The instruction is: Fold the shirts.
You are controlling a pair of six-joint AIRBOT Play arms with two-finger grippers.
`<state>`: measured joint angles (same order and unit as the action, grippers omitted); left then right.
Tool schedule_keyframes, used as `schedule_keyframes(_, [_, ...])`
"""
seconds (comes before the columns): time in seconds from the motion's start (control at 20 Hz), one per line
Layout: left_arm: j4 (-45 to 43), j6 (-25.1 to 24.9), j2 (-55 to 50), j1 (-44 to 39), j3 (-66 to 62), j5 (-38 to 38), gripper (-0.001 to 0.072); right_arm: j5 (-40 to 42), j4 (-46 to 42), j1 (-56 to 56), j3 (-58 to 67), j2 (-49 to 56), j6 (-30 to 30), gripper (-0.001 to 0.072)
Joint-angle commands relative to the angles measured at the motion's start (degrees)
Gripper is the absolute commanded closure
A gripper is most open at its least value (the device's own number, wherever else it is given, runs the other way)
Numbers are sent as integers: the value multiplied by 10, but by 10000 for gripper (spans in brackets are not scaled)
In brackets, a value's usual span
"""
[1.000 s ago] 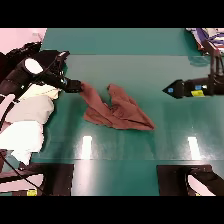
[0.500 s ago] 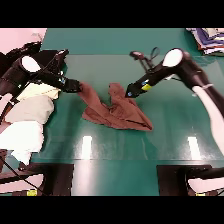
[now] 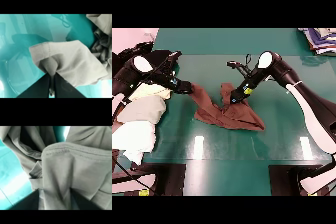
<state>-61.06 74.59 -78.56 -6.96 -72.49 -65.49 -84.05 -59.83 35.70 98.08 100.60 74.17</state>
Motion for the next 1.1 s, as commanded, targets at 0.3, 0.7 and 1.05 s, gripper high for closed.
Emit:
schedule_keyframes(0.3, [-10, 20, 111, 42, -56, 6, 679, 76, -2, -92, -2, -136, 0, 700])
schedule_keyframes(0.7, [-9, 19, 337, 99, -240, 51, 679, 168, -2, -271, -2, -455, 16, 700])
schedule_keyframes(1.05, [-12, 33, 376, 99, -363, 65, 680, 153, -2, -432, -2, -589, 48, 700])
